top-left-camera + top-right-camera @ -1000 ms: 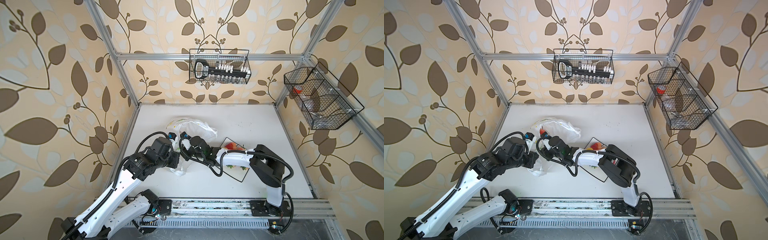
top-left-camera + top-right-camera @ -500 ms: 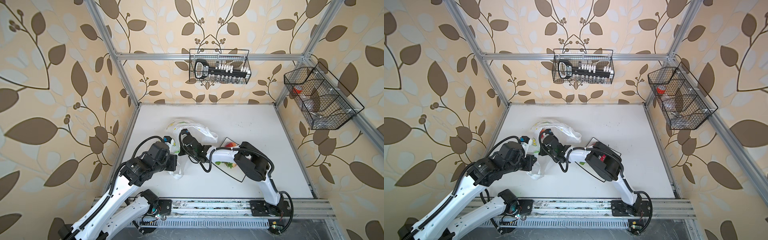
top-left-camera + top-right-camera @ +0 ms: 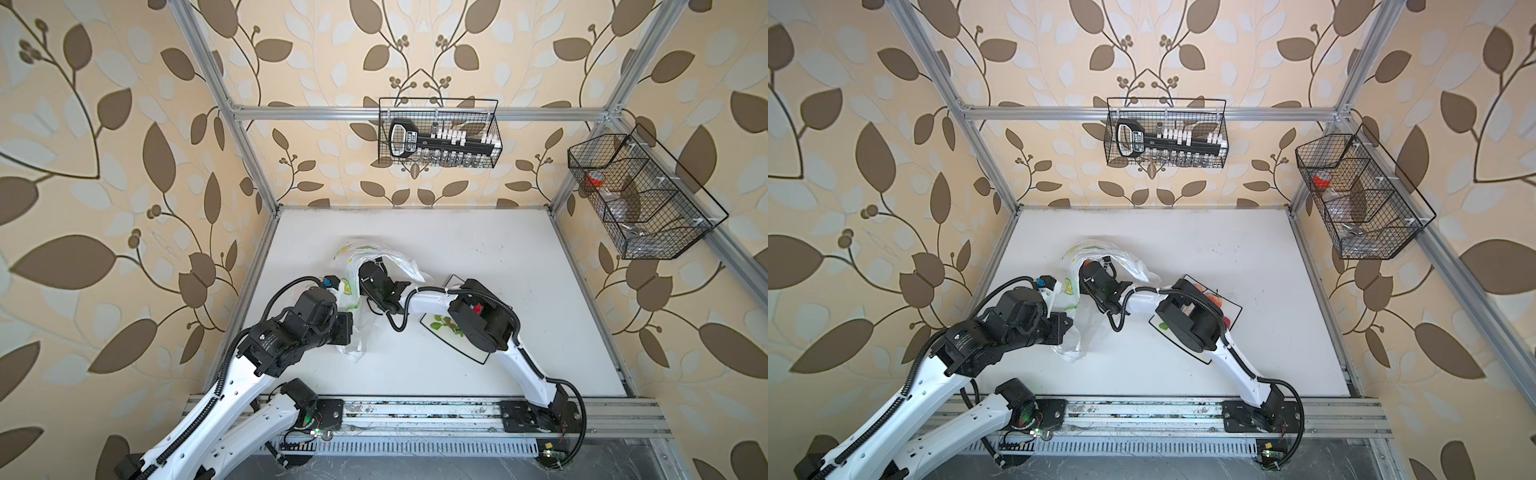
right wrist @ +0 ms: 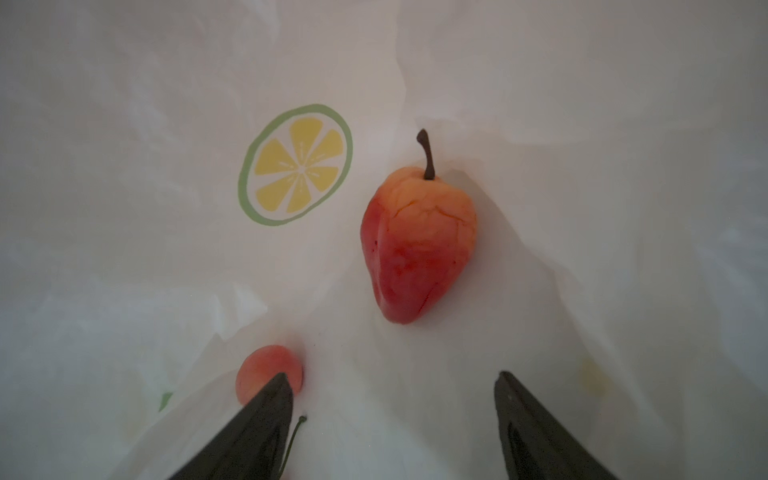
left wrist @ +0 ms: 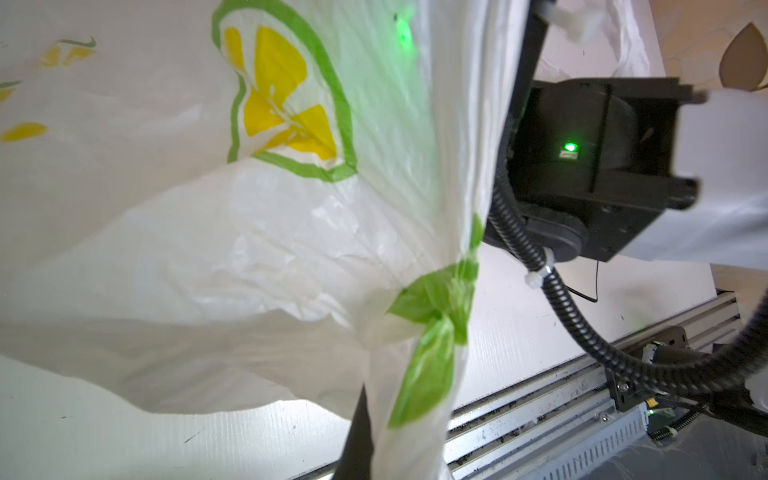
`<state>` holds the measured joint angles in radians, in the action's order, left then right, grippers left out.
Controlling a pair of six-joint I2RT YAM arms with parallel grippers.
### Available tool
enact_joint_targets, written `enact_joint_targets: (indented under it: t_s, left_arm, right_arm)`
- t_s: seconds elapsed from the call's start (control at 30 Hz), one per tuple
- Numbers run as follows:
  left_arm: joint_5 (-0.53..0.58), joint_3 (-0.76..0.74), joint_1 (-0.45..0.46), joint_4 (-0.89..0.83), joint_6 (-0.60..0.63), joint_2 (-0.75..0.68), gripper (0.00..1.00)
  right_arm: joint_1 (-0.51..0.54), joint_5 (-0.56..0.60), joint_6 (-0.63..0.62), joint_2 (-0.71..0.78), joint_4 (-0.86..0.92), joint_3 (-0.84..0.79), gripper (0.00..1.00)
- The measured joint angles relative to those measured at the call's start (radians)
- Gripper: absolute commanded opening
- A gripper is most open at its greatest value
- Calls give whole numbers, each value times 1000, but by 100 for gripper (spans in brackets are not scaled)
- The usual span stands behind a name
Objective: Take the fake fruits out of the plastic bag
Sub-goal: 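Lower the right gripper onto the red pear and close around it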
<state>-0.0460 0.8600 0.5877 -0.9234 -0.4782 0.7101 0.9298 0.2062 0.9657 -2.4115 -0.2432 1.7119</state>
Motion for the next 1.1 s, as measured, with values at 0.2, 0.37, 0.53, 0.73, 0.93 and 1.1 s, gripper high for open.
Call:
enact_joint_targets:
  t_s: [0.2,0.37,0.53,0.73,0.93,1.1]
  left_arm:
    - [-21,1,0,-3,0,17,0]
    - [-31,23,0,-27,3,40,0]
    - [-33,48,0,-35,3,38,0]
    - [-34,48,0,-43,2,18,0]
    - [-42,48,0,-45,2,2,0]
    - [-31,48,0,-46,1,-10,0]
  right_arm:
    - [0,39,55,-67,31,130,83]
    - [2,111,101,-129,76,229,83]
    - [3,166,135,-209,124,344,81]
    - [1,181,133,-294,171,492,73]
    - [-10,174,134,-306,183,505,55]
    - [-18,154,126,-306,149,485,47]
